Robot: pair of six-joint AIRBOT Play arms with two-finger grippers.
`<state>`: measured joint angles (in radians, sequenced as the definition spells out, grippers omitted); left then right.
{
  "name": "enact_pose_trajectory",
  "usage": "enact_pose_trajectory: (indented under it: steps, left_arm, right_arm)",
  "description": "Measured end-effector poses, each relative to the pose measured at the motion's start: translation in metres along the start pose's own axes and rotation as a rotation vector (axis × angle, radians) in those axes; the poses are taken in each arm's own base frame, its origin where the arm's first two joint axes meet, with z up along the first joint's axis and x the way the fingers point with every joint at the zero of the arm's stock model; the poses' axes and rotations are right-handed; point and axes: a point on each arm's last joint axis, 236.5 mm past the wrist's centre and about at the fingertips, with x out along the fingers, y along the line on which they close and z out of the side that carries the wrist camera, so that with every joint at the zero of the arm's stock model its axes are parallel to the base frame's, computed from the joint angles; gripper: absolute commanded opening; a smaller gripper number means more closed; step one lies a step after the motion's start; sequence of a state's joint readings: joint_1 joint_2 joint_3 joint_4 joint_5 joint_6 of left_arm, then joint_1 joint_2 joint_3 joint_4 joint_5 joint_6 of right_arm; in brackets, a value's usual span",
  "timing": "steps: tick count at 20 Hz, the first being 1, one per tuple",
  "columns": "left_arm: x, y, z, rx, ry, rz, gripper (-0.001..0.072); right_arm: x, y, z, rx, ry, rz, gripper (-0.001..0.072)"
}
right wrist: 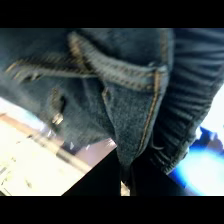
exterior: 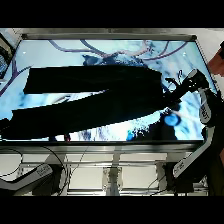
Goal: Fold the clothes and pants, and hang the long-sleeved shirts on hangers.
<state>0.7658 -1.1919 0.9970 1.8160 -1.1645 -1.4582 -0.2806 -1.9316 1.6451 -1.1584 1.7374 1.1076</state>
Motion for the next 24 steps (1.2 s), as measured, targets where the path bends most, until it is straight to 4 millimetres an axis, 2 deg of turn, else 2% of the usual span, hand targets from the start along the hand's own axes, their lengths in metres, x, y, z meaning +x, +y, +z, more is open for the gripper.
enact_pose_trajectory:
  steps: [3,6,9,12,15,17,19,24]
  left_arm:
    - [-0.015,0.004,0.017,-0.073,-0.054,-0.050,0.0032]
    - [-0.041,0.010,0.043,-0.178,-0.144,-0.133,0.0033]
    - [-0.063,0.015,0.062,-0.254,-0.224,-0.197,0.0033]
    - [-0.079,0.015,0.072,-0.293,-0.272,-0.236,0.0033]
    - [-0.098,0.017,0.073,-0.307,-0.316,-0.246,0.0033]
    - [-0.113,0.019,0.071,-0.308,-0.348,-0.244,0.0034]
    - [-0.128,0.016,0.067,-0.298,-0.371,-0.242,0.0033]
    - [-0.152,0.005,0.043,-0.155,-0.341,-0.137,0.0033]
  right_arm:
    - [-0.037,0.021,-0.017,-0.028,-0.044,-0.018,0.0023]
    - [-0.086,0.040,-0.038,-0.045,-0.156,-0.055,0.0023]
    - [-0.140,0.051,-0.066,-0.037,-0.307,-0.116,0.0022]
    - [-0.185,0.060,-0.099,-0.013,-0.458,-0.175,0.0021]
    - [-0.215,0.065,-0.127,0.036,-0.582,-0.227,0.0021]
    - [-0.220,0.065,-0.146,0.080,-0.620,-0.257,0.0021]
    - [-0.211,0.057,-0.167,0.147,-0.609,-0.290,0.0022]
    - [-0.154,0.041,-0.214,0.281,-0.483,-0.314,0.0021]
